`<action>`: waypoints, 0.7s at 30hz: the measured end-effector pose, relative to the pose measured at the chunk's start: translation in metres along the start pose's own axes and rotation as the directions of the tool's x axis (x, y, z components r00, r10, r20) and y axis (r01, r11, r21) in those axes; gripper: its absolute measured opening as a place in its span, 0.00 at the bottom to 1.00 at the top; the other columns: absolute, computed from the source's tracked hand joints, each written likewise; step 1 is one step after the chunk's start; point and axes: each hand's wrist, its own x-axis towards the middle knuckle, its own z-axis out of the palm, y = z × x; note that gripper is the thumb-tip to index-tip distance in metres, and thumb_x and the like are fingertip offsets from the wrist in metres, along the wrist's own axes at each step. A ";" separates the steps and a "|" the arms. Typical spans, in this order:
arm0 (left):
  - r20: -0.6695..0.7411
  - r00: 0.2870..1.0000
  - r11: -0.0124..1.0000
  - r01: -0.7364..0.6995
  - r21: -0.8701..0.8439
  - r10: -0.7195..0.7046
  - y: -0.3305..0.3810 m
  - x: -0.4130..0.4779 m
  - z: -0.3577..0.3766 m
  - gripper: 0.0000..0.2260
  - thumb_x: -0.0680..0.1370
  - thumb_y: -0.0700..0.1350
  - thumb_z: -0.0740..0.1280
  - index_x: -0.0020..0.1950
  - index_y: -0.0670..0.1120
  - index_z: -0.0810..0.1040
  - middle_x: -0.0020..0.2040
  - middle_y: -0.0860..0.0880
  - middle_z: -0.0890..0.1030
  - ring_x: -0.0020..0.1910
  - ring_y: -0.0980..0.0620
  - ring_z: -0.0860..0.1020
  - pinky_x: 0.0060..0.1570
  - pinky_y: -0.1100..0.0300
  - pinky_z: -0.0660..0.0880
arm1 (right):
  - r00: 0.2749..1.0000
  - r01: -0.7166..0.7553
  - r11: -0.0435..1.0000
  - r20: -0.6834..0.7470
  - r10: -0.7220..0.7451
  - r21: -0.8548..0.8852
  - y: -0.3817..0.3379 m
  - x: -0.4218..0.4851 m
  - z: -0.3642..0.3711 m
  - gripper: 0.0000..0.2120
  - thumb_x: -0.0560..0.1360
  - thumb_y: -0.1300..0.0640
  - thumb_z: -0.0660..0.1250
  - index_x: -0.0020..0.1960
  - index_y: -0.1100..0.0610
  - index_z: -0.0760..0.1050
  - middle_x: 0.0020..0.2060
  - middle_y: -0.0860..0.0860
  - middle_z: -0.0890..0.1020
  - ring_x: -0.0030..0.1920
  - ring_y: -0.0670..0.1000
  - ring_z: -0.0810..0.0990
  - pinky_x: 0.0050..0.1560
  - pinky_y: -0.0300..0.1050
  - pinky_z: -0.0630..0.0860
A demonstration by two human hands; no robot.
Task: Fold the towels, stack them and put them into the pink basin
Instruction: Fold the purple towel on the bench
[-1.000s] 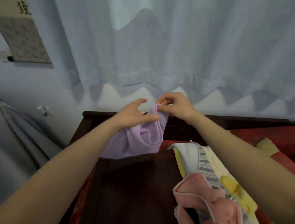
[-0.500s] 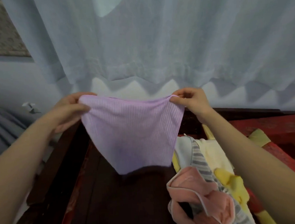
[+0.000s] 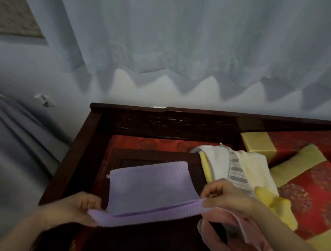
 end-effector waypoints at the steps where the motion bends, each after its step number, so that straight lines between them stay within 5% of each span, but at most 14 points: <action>1: -0.010 1.000 1.000 0.021 -0.022 -0.021 -0.006 0.004 0.006 0.09 0.68 0.42 0.76 0.42 0.40 0.80 0.40 0.45 0.82 0.41 0.49 0.79 0.42 0.59 0.74 | 0.999 -0.032 0.999 -0.037 0.032 -0.010 0.013 0.002 0.004 0.03 0.69 0.65 0.73 0.43 0.62 0.83 0.36 0.50 0.84 0.39 0.46 0.80 0.41 0.38 0.74; 4: -0.162 0.985 0.986 0.034 -0.165 -0.061 -0.018 0.028 0.016 0.09 0.72 0.43 0.72 0.52 0.44 0.81 0.48 0.45 0.85 0.49 0.47 0.83 0.47 0.56 0.77 | 0.966 -0.113 0.993 -0.231 0.113 0.012 0.046 0.024 0.013 0.03 0.70 0.64 0.73 0.40 0.58 0.83 0.37 0.53 0.84 0.40 0.47 0.81 0.45 0.43 0.76; 9: -0.500 0.845 0.931 -0.007 -0.366 -0.190 -0.030 0.083 0.011 0.10 0.75 0.42 0.69 0.55 0.44 0.79 0.51 0.42 0.84 0.50 0.45 0.83 0.52 0.48 0.79 | 0.842 -0.210 0.977 -0.513 0.164 -0.032 0.066 0.080 0.014 0.05 0.70 0.62 0.73 0.37 0.54 0.81 0.34 0.49 0.82 0.36 0.46 0.78 0.41 0.37 0.72; 14: -0.560 0.761 0.919 0.121 -0.375 -0.328 -0.049 0.111 0.015 0.06 0.76 0.40 0.66 0.52 0.44 0.77 0.50 0.42 0.81 0.49 0.44 0.81 0.48 0.48 0.79 | 0.857 -0.267 0.928 -0.504 0.106 -0.258 0.086 0.126 0.018 0.10 0.70 0.58 0.72 0.35 0.45 0.76 0.33 0.47 0.81 0.36 0.46 0.77 0.42 0.40 0.73; 17: -0.550 0.743 0.897 0.154 -0.413 -0.381 -0.057 0.115 0.013 0.04 0.77 0.40 0.65 0.50 0.43 0.77 0.49 0.42 0.81 0.48 0.44 0.80 0.45 0.49 0.78 | 0.871 -0.259 0.910 -0.485 0.075 -0.324 0.092 0.143 0.019 0.02 0.72 0.55 0.71 0.41 0.51 0.79 0.36 0.50 0.82 0.39 0.50 0.79 0.44 0.46 0.75; 21: -0.566 0.736 0.892 0.114 -0.438 -0.372 -0.062 0.117 0.013 0.05 0.77 0.39 0.64 0.51 0.40 0.76 0.47 0.40 0.80 0.46 0.43 0.79 0.41 0.53 0.76 | 0.911 -0.199 0.858 -0.411 -0.016 -0.474 0.099 0.155 0.024 0.05 0.76 0.52 0.65 0.45 0.52 0.75 0.39 0.49 0.78 0.39 0.48 0.76 0.37 0.43 0.68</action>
